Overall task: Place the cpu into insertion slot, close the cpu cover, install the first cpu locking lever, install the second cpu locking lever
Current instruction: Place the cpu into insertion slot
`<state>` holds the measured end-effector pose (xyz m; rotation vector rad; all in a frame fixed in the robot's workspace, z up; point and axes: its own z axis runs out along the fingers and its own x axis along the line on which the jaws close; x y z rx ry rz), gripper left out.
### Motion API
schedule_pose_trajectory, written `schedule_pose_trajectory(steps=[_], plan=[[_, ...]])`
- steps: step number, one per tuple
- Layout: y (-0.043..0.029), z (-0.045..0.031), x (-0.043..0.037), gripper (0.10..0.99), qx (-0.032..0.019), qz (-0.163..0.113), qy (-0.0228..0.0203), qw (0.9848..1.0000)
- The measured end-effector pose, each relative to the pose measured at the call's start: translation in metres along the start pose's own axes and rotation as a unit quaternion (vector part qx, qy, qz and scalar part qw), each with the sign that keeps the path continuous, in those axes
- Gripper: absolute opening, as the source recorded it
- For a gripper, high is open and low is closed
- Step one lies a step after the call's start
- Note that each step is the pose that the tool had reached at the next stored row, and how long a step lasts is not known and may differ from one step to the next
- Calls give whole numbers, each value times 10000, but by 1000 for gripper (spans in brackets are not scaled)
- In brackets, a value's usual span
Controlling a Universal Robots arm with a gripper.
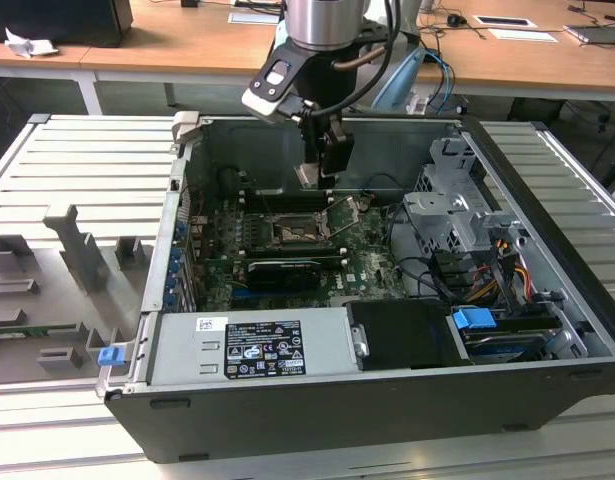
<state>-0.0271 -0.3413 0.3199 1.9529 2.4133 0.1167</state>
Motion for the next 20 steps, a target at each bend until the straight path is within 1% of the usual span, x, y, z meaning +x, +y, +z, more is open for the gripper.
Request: schedule_pose_trajectory(steps=[20], plan=[[-4,51,-1,541,-2,153,-12,9999]])
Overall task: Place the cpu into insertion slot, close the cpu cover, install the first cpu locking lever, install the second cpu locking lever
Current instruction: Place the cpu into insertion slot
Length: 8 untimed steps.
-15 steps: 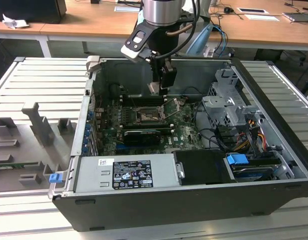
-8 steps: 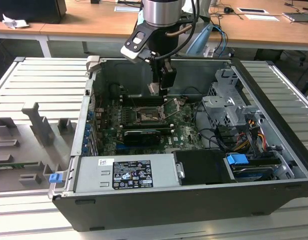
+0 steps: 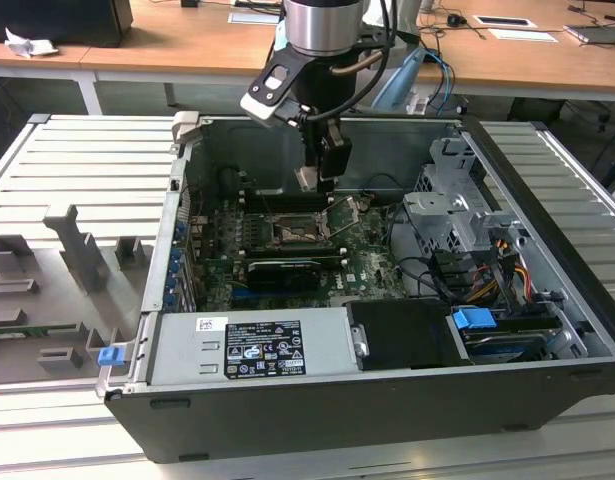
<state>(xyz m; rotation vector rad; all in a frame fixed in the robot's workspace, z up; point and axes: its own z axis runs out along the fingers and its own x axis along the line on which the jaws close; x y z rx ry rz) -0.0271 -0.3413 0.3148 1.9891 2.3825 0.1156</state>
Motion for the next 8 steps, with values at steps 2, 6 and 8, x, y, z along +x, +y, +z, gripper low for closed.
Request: schedule_pose_trajectory(steps=[2,6,8], plan=[[0,5,0,541,0,17,-2,10000],[-1,15,0,541,0,47,-4,10000],[-2,21,-1,541,0,67,-5,10000]])
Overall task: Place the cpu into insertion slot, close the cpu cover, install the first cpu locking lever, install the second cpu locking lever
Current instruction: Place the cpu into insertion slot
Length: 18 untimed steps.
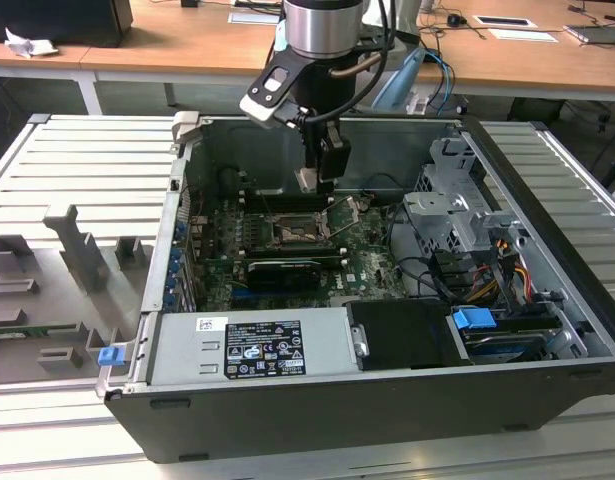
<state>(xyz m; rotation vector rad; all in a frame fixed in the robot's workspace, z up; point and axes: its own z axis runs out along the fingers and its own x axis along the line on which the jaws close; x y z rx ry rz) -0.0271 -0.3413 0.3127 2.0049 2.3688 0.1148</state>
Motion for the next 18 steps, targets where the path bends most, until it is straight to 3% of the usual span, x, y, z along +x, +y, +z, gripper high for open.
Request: schedule_pose_trajectory(steps=[12,18], plan=[[-3,33,-1,541,0,98,-7,10000],[-6,73,-1,541,8,408,-30,9992]])
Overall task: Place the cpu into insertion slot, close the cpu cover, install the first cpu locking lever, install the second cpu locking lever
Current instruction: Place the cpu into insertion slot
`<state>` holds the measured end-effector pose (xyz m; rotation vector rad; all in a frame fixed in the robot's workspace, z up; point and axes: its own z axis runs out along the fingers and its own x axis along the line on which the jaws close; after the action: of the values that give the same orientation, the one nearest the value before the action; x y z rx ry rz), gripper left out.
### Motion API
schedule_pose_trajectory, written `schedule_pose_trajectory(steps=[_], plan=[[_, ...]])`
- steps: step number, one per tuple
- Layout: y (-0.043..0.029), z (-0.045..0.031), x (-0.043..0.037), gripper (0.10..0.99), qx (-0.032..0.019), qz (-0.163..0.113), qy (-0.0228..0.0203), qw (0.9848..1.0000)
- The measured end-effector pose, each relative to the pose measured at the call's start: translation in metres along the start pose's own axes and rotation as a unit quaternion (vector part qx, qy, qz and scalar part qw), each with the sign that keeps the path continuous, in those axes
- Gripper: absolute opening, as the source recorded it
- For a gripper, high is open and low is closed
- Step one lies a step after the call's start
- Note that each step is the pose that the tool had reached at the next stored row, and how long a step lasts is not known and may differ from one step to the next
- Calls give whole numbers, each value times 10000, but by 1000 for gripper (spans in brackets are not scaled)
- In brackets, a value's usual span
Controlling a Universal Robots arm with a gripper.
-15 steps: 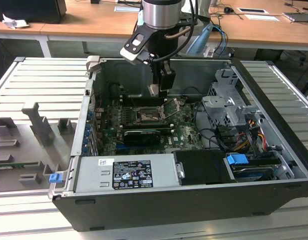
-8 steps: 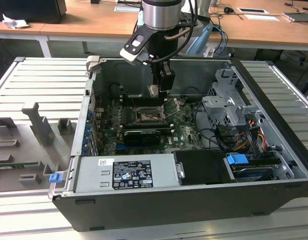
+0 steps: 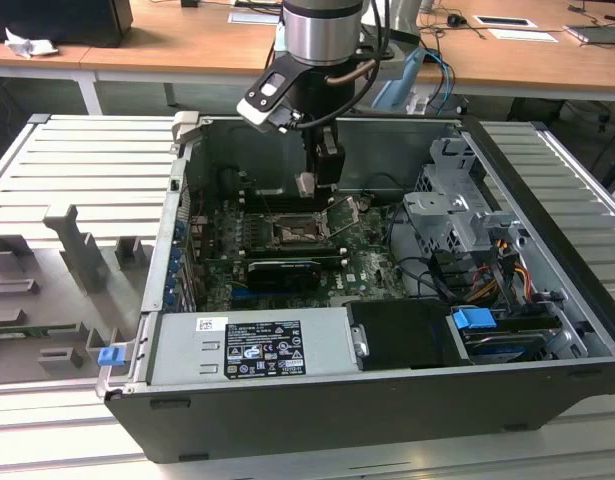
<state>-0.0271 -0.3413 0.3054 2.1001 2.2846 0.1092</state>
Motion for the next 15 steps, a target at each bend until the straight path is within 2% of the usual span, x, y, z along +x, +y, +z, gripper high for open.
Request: schedule_pose_trajectory(steps=[3,6,10,12,15], plan=[[-9,47,0,541,1,222,-16,9998],[-31,104,2,541,1,243,-19,9997],[-47,245,6,541,6,265,-21,9996],[-49,279,5,541,6,266,-26,9996],[-100,363,7,541,6,266,-26,9996]])
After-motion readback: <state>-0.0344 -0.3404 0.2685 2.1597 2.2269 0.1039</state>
